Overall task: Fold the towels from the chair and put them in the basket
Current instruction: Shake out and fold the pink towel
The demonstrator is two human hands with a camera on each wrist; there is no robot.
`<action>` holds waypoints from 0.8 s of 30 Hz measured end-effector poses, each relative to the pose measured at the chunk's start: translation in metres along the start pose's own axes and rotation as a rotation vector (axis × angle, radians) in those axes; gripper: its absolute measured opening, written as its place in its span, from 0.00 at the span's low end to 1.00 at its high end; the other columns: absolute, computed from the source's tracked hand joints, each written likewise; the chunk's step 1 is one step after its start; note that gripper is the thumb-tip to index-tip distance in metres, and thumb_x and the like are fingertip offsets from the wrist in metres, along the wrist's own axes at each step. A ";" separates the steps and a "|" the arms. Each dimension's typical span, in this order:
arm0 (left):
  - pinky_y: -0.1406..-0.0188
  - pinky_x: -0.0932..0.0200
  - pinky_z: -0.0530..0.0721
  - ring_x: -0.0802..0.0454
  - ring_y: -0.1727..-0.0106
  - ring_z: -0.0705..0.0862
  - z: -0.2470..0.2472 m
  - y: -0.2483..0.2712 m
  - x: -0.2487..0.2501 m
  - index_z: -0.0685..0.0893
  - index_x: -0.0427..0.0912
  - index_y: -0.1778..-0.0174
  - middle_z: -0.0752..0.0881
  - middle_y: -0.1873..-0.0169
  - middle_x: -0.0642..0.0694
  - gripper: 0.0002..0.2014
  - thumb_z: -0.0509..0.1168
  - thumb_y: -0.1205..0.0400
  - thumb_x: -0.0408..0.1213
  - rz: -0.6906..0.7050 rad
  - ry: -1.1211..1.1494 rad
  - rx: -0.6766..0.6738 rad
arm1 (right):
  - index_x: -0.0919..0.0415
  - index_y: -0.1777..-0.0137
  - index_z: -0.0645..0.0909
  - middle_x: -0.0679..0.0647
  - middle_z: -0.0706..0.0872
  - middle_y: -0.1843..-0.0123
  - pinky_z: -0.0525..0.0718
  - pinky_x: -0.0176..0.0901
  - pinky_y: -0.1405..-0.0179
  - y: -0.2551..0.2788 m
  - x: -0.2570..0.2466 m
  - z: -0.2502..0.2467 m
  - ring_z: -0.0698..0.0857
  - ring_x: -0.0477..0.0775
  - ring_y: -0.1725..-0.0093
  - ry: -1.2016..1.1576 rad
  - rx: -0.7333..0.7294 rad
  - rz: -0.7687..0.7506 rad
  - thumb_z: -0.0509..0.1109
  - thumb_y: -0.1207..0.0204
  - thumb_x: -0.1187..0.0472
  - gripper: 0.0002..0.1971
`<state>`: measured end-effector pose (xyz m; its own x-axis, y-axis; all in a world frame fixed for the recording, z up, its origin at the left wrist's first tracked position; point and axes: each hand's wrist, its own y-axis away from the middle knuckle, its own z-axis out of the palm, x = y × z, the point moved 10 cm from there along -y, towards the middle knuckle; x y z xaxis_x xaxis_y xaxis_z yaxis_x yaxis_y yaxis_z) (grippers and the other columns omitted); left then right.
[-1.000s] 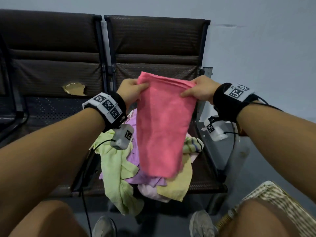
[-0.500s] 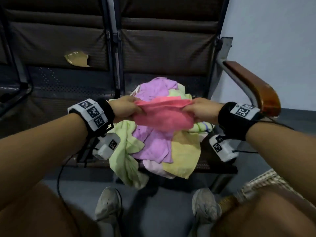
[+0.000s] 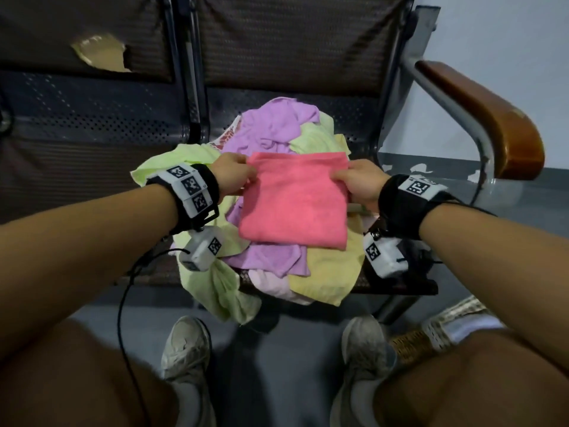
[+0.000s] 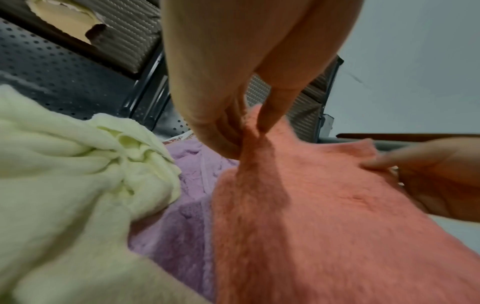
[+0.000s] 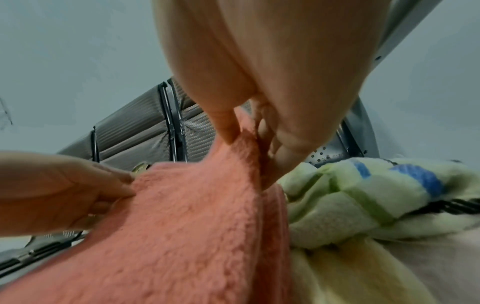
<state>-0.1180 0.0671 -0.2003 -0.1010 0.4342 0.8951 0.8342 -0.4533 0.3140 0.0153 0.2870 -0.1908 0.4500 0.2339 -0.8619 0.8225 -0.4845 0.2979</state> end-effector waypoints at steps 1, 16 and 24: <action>0.58 0.51 0.86 0.48 0.66 0.80 -0.001 -0.006 0.001 0.84 0.39 0.53 0.80 0.66 0.42 0.10 0.62 0.21 0.22 0.010 0.000 0.045 | 0.65 0.54 0.85 0.56 0.83 0.64 0.80 0.48 0.64 -0.007 -0.001 -0.002 0.81 0.54 0.65 0.038 0.042 -0.022 0.65 0.21 0.65 0.07; 0.43 0.57 0.81 0.50 0.45 0.83 0.046 0.031 -0.035 0.80 0.50 0.31 0.84 0.43 0.51 0.33 0.78 0.33 0.32 0.317 -0.651 -0.220 | 0.56 0.24 0.76 0.55 0.84 0.30 0.79 0.49 0.32 0.038 0.026 0.059 0.83 0.57 0.34 0.925 -0.270 -0.568 0.75 0.25 0.47 0.30; 0.66 0.56 0.81 0.47 0.66 0.83 0.009 0.024 -0.006 0.86 0.46 0.63 0.87 0.69 0.46 0.12 0.66 0.33 0.49 0.295 -0.308 -0.038 | 0.56 0.64 0.81 0.42 0.83 0.68 0.76 0.34 0.67 0.028 0.002 0.029 0.80 0.44 0.69 0.537 -0.202 -0.445 0.64 0.19 0.54 0.13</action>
<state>-0.0925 0.0610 -0.2016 0.3108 0.4911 0.8138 0.7818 -0.6190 0.0751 0.0293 0.2491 -0.1958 0.1239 0.7791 -0.6146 0.9923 -0.0941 0.0807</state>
